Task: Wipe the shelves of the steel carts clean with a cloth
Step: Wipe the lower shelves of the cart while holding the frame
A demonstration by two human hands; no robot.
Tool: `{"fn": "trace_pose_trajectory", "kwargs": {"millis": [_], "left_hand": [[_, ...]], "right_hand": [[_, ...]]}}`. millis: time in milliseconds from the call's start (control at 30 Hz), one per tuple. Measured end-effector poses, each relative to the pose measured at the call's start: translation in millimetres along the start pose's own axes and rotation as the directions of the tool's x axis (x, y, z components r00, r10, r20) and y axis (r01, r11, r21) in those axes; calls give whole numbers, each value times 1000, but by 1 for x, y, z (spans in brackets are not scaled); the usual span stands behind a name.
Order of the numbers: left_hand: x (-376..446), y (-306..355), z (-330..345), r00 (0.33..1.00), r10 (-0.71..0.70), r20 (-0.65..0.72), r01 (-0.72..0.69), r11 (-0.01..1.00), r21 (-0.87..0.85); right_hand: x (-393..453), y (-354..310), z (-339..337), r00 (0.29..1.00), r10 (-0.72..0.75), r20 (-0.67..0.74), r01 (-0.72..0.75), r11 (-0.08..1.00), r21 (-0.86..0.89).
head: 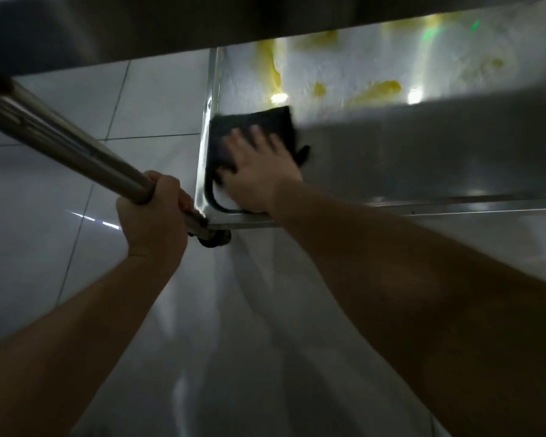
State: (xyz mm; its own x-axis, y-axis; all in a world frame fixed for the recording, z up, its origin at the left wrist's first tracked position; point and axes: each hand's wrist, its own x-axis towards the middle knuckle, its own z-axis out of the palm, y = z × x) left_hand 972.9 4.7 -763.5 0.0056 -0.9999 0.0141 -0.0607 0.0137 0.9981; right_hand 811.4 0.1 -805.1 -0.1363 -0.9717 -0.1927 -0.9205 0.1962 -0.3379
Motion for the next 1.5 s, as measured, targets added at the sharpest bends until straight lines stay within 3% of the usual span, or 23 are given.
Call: {"fn": "trace_pose_trajectory", "kwargs": {"millis": [100, 200, 267, 333, 433, 500, 533, 600, 667, 733, 800, 900, 1100, 1200, 1300, 1400, 1433, 1500], "left_hand": [[-2, 2, -2, 1000, 0, 20, 0, 1000, 8], [-1, 1, -3, 999, -2, 32, 3, 1000, -8], [0, -1, -4, 999, -8, 35, 9, 1000, -7], [1, -4, -4, 999, -19, 45, 19, 1000, -11], [2, -6, -5, 998, -28, 54, 29, 999, -26], [2, -6, -6, 998, -12, 62, 13, 1000, -17], [3, -6, -5, 998, -10, 65, 11, 1000, -16], [3, -6, -4, 998, -15, 55, 16, 1000, -19], [3, -6, -4, 999, -24, 35, 24, 999, -22], [4, -6, -4, 999, -42, 34, 43, 999, -31], [5, -6, -6, 996, -64, 58, 66, 997, -36], [5, -4, -9, 991, -44, 128, 47, 999, -24], [5, -1, -16, 989, -46, 142, 42, 999, 34], [5, -2, -16, 992, -66, 110, 62, 997, 40], [4, -4, -14, 995, -74, 66, 70, 995, 65], [4, -5, -12, 997, -73, 36, 70, 995, 71], [4, -4, -11, 997, -73, 31, 70, 995, 74], [4, -3, -11, 996, -77, 33, 75, 995, 73]], "right_hand": [[3, -4, 0, 966, -233, 109, 244, 964, -108], [-16, 34, -2, 977, -208, 50, 211, 975, -66], [-31, 77, -7, 996, -51, -71, 48, 998, -46], [-43, 129, -20, 947, 232, -223, -230, 973, 34], [-37, 187, -42, 717, 642, -270, -606, 766, 213], [-17, 192, -49, 600, 768, -224, -719, 640, 271], [-7, 184, -49, 578, 790, -205, -739, 613, 279], [13, 149, -44, 618, 762, -196, -711, 647, 273], [29, 96, -31, 728, 656, -200, -618, 754, 222], [44, 32, -15, 896, 420, -147, -403, 906, 132], [49, -23, -4, 994, 98, -38, -96, 994, 56], [43, -54, 7, 972, -219, 81, 225, 971, -77], [-11, -12, 17, 839, -518, 168, 544, 811, -215], [-51, 37, 10, 867, -478, 140, 496, 856, -149], [-70, 105, -4, 917, -382, 116, 399, 891, -216], [-41, 143, -30, 999, 18, 29, -15, 995, -96], [-27, 141, -35, 988, 152, 6, -151, 988, -33], [-1, 115, -35, 961, 276, -27, -275, 960, 42]]}}
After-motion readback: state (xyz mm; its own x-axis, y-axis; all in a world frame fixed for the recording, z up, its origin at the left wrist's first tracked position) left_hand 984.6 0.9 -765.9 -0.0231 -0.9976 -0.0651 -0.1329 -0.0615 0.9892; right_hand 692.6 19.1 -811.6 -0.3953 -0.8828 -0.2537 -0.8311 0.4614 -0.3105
